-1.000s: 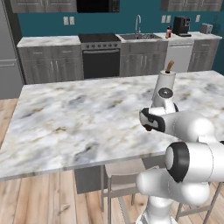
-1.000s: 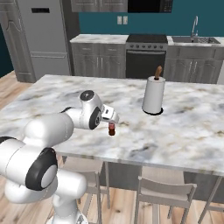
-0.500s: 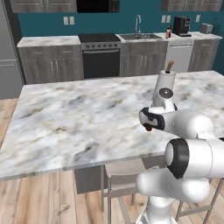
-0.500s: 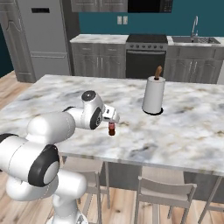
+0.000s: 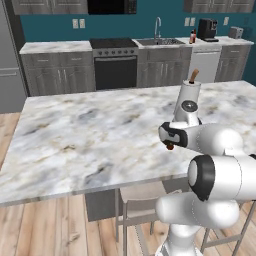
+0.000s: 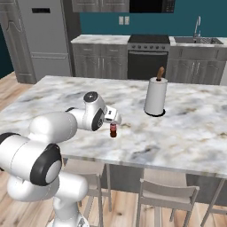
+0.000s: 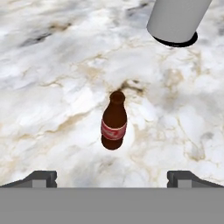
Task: Place the large bottle from the dining counter next to the other large bottle outside the sink, and place the small bottle from the dining counter next to the other small bottle inside the sink.
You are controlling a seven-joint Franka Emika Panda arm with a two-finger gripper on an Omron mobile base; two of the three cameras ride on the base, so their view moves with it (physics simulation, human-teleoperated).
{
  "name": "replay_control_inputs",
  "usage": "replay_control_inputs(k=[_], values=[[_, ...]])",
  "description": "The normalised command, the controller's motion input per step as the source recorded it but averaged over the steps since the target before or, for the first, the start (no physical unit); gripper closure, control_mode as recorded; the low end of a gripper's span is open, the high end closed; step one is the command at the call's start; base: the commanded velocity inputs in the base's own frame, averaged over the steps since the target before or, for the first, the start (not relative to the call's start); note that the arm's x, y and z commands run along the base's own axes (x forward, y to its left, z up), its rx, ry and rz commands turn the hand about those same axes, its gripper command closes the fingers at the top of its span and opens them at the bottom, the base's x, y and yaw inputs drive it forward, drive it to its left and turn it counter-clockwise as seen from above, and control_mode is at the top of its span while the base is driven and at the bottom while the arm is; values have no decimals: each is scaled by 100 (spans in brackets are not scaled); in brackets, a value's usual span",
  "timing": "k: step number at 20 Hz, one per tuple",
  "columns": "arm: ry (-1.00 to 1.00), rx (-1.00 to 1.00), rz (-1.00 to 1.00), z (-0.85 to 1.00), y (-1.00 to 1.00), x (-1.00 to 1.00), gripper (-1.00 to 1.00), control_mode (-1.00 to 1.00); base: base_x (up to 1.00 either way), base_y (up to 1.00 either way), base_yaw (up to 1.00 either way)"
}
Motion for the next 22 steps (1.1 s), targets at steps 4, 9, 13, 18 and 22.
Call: replay_control_inputs(k=[4, 9, 13, 18, 22], values=[[0, 0, 0, -8, 0, 0, -100, -100, 0, 0, 0], [0, 0, 0, -12, 0, 0, -100, -100, 0, 0, 0], [0, 0, 0, -12, 0, 0, -100, -100, 0, 0, 0], [0, 0, 0, -9, -1, 4, -100, -100, 0, 0, 0], [0, 0, 0, -5, -3, 7, -100, -100, 0, 0, 0]])
